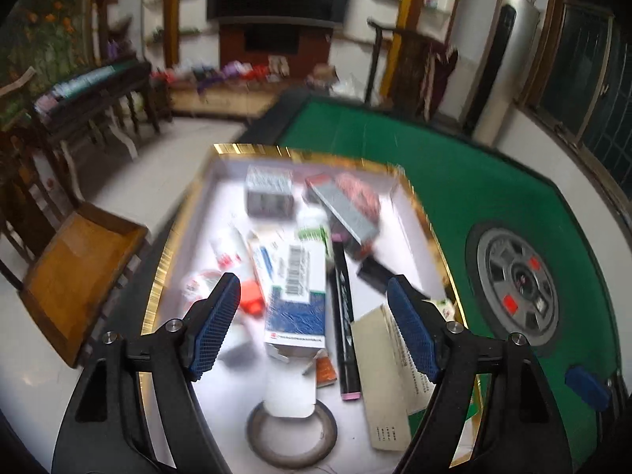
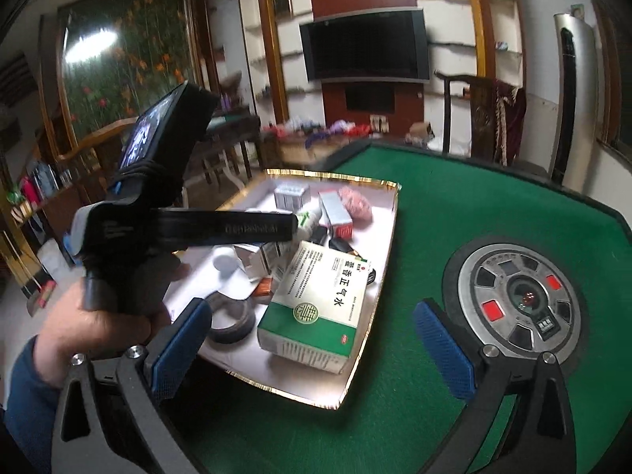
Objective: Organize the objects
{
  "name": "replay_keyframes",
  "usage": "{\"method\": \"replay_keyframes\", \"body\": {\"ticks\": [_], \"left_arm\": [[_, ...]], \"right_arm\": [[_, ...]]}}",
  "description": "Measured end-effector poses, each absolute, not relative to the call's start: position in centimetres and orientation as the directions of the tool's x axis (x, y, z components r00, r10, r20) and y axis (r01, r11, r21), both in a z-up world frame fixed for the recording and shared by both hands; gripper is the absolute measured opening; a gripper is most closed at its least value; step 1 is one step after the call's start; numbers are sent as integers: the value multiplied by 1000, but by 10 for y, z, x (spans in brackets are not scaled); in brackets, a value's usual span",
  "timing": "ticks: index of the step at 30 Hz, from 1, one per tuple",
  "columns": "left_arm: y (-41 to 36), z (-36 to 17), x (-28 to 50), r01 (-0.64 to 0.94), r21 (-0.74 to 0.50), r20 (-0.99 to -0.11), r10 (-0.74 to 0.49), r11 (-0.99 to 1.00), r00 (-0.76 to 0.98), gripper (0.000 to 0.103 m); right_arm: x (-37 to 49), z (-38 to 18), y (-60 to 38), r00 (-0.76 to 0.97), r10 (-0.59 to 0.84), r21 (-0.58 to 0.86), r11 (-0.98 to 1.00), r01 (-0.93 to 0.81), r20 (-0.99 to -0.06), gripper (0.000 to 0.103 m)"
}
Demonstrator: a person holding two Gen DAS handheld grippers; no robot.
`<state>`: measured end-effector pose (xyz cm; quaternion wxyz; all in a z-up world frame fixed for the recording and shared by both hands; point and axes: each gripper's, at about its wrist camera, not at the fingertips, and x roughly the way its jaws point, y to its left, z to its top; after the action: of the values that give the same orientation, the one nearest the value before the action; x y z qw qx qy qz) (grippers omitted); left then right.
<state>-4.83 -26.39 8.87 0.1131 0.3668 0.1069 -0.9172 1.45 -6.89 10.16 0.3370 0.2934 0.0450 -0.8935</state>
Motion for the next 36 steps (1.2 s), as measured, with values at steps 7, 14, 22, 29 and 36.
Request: {"method": "replay_keyframes", "body": {"ticks": [7, 14, 22, 29, 36], "left_arm": [[-246, 119, 10, 336, -1, -577, -273, -942, -769, 79], [-234, 82, 40, 330, 90, -639, -309, -940, -705, 79], [-243, 86, 71, 351, 36, -601, -301, -936, -740, 79], [-241, 91, 87, 393, 96, -553, -377, -914, -743, 79], [-241, 100, 101, 426, 116, -511, -421, -897, -749, 79]], "right_arm": [[35, 106, -40, -602, -620, 159, -752, 640, -503, 103], [43, 95, -36, -559, -631, 185, -735, 652, -538, 103], [55, 89, -37, -546, -625, 165, -728, 665, -557, 103], [62, 84, -40, -547, -616, 136, -725, 676, -567, 103], [64, 82, -40, -545, -615, 129, -722, 680, -570, 103]]}}
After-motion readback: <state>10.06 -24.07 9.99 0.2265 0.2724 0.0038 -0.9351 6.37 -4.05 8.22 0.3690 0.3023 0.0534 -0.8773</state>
